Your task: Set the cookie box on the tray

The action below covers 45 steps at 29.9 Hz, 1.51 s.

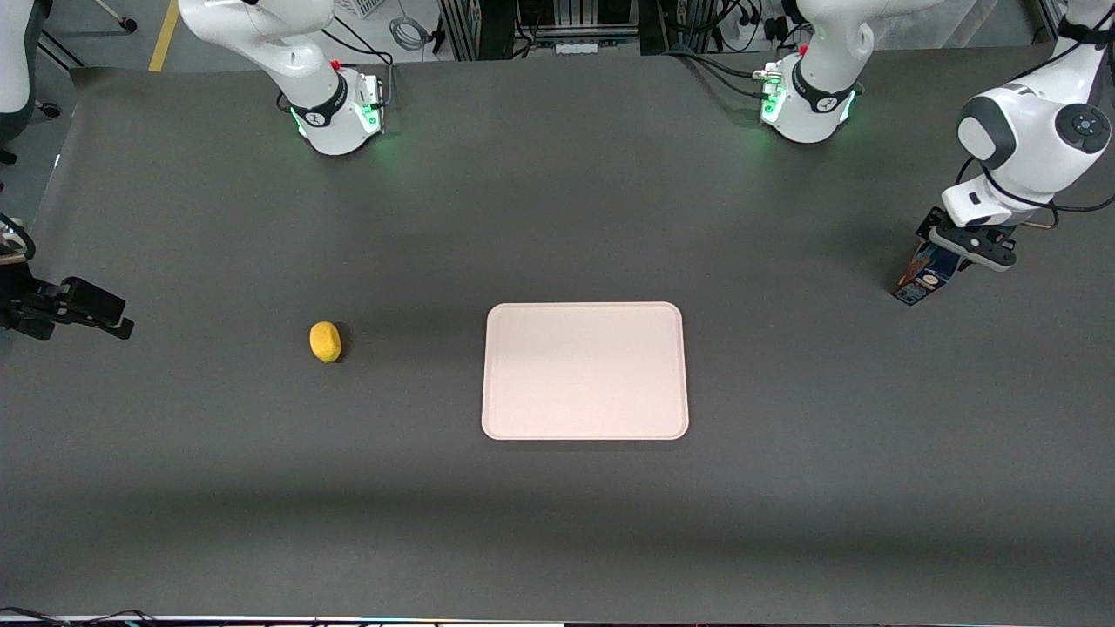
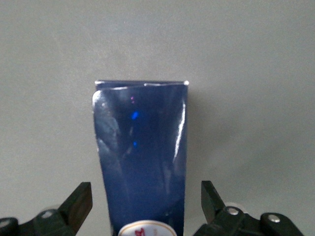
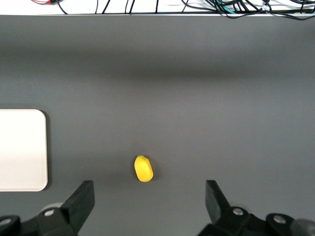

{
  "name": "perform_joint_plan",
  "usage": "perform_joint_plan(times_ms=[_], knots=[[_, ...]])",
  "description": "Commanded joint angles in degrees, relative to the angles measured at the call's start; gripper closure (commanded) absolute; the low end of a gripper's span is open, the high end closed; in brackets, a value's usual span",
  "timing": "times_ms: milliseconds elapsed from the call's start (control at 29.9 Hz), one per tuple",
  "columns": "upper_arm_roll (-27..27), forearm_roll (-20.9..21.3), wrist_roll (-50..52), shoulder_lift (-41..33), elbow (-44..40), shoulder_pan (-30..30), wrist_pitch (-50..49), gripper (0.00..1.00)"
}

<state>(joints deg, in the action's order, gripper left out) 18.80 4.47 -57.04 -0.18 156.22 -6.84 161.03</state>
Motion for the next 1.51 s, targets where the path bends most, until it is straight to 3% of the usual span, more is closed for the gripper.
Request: perform_joint_plan(times_ms=[0,402,569,970,1205,1472], knots=[[0.27,-0.96,-1.41,0.10,-0.56,0.33,0.33,0.65],[0.27,-1.05,-0.97,0.10,-2.67,0.33,-1.42,0.75],[0.18,-2.27,-0.97,0.01,-6.53,0.33,-8.26,0.73],[-0.08,-3.15,-0.88,-0.96,-16.81,0.42,-20.57,0.81],[-0.52,-4.74,-0.53,-2.19,-28.23,0.60,-34.88,0.83],[-0.52,-4.56,-0.36,-1.23,-47.74,0.60,-55.64,0.82]])
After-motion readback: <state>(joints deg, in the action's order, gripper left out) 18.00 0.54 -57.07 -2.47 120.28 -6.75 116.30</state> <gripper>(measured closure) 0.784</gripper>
